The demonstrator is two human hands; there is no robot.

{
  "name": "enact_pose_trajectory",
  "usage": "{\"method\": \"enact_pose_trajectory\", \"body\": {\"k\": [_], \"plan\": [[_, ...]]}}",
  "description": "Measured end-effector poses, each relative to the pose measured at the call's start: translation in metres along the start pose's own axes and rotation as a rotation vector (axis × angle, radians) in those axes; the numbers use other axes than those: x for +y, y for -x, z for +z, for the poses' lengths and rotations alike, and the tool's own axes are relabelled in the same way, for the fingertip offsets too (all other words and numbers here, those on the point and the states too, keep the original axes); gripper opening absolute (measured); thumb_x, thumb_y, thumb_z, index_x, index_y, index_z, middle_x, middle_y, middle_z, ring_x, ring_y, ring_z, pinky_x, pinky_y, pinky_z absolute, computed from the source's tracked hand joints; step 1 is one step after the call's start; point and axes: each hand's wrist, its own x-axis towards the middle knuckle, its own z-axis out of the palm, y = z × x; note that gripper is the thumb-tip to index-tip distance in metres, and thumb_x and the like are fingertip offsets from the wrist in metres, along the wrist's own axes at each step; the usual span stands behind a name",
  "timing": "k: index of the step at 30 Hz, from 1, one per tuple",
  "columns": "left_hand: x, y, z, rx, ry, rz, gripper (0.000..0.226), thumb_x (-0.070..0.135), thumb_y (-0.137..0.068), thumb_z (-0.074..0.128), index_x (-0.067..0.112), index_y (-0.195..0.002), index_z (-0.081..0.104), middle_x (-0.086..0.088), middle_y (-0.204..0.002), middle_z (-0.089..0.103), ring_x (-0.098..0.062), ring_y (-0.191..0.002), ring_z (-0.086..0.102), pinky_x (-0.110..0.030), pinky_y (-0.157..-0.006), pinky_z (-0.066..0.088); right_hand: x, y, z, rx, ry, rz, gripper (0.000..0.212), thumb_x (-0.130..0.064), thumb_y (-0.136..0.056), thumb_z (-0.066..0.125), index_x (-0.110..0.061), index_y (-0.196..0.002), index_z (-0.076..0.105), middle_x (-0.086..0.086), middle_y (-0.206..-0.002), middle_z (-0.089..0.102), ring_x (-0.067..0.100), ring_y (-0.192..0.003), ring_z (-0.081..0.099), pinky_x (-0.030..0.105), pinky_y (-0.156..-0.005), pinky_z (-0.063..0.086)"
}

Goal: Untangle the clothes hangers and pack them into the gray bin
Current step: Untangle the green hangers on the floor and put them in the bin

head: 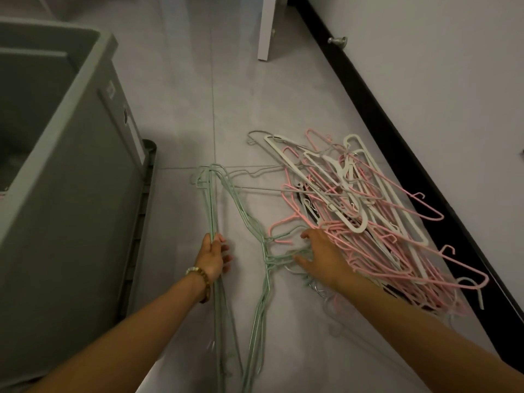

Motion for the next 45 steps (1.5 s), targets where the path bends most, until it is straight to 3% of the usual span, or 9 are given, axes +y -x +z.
{"method": "enact_pose_trajectory", "body": {"k": [6, 12, 18, 24, 29, 33, 38, 41, 45], "plan": [[-0.008, -0.004, -0.001, 0.025, 0.127, -0.083, 0.026, 0.024, -0.101, 0.027, 0.02, -0.079, 0.041, -0.004, -0.078, 0.052, -0.019, -0.059, 0.05, -0.028, -0.056, 0.039, -0.008, -0.002, -0.009, 0.058, -0.291, 0.059, 0.042, -0.014, -0.08, 0.071, -0.013, -0.113, 0.047, 0.008, -0.113, 0.046, 0.017, -0.101, 0.047, 0.024, -0.083, 0.037], [-0.014, -0.011, 0.0, 0.063, 0.071, -0.073, 0.048, 0.026, -0.1, 0.034, 0.023, -0.145, 0.016, -0.007, -0.094, 0.053, -0.016, -0.063, 0.046, -0.029, -0.051, 0.041, -0.026, -0.03, -0.026, 0.154, -0.536, 0.013, 0.035, -0.008, -0.08, 0.071, -0.013, -0.109, 0.052, 0.007, -0.111, 0.05, 0.016, -0.103, 0.047, 0.026, -0.085, 0.038], [-0.017, -0.016, -0.002, 0.134, 0.022, -0.05, 0.051, 0.008, -0.1, 0.026, 0.017, -0.148, 0.014, -0.002, -0.072, 0.042, -0.013, -0.054, 0.036, -0.019, -0.039, 0.04, -0.006, -0.043, -0.008, -0.041, -0.08, 0.02, 0.055, -0.029, -0.086, 0.064, -0.011, -0.134, 0.042, 0.01, -0.14, 0.04, 0.025, -0.127, 0.044, 0.029, -0.102, 0.036], [0.0, -0.008, -0.005, 0.223, 0.121, 0.02, 0.039, 0.017, -0.101, 0.024, 0.019, -0.136, 0.041, 0.0, -0.066, 0.037, -0.011, -0.049, 0.032, -0.011, -0.03, 0.031, -0.012, -0.038, 0.002, -0.006, -0.278, 0.088, 0.058, -0.032, -0.088, 0.062, -0.013, -0.138, 0.038, 0.01, -0.144, 0.029, 0.028, -0.128, 0.042, 0.036, -0.106, 0.037], [0.058, 0.018, -0.001, 0.098, 0.133, 0.245, 0.035, 0.019, -0.101, 0.027, 0.021, -0.127, 0.05, 0.002, -0.062, 0.036, 0.001, -0.032, 0.029, -0.011, -0.032, 0.026, -0.023, -0.022, 0.001, 0.074, -0.612, 0.233, 0.059, -0.038, -0.087, 0.062, -0.016, -0.137, 0.04, 0.006, -0.14, 0.041, 0.019, -0.124, 0.046, 0.024, -0.093, 0.036], [0.122, 0.041, 0.004, -0.004, 0.177, 0.374, 0.032, 0.017, -0.101, 0.027, 0.025, -0.118, 0.052, 0.002, -0.061, 0.034, 0.002, -0.031, 0.028, -0.011, -0.033, 0.024, -0.047, -0.015, -0.034, 0.096, -0.871, 0.231, 0.053, -0.045, -0.088, 0.056, -0.015, -0.131, 0.048, -0.006, -0.093, 0.061, 0.004, -0.079, 0.061, 0.019, -0.071, 0.047], [0.202, 0.067, 0.003, -0.006, 0.277, 0.464, 0.031, 0.018, -0.102, 0.025, 0.023, -0.119, 0.05, 0.002, -0.062, 0.033, 0.002, -0.03, 0.026, -0.009, -0.033, 0.024, -0.099, -0.006, -0.095, 0.026, -1.498, 0.138, 0.03, -0.04, -0.091, 0.05, -0.017, -0.108, 0.057, 0.004, -0.099, 0.062, 0.019, -0.09, 0.063, 0.032, -0.079, 0.052], [0.247, 0.081, -0.003, 0.048, 0.375, 0.535, 0.029, 0.019, -0.102, 0.024, 0.024, -0.113, 0.05, 0.002, -0.06, 0.032, 0.0, -0.031, 0.024, -0.01, -0.033, 0.024, -0.156, 0.004, -0.125, -0.114, -1.546, 0.103, 0.043, -0.045, -0.093, 0.045, -0.017, -0.125, 0.046, 0.008, -0.115, 0.062, 0.02, -0.094, 0.066, 0.033, -0.073, 0.056], [0.289, 0.101, -0.02, 0.119, 0.439, 0.551, 0.024, 0.024, -0.102, 0.021, 0.024, -0.11, 0.044, 0.002, -0.06, 0.032, -0.003, -0.035, 0.026, -0.013, -0.034, 0.027, -0.244, 0.01, -0.159, -0.088, -1.31, 0.105, 0.048, -0.055, -0.091, 0.044, -0.01, -0.105, 0.053, 0.003, -0.068, 0.051, 0.01, -0.046, 0.044, 0.02, -0.039, 0.038]]}}
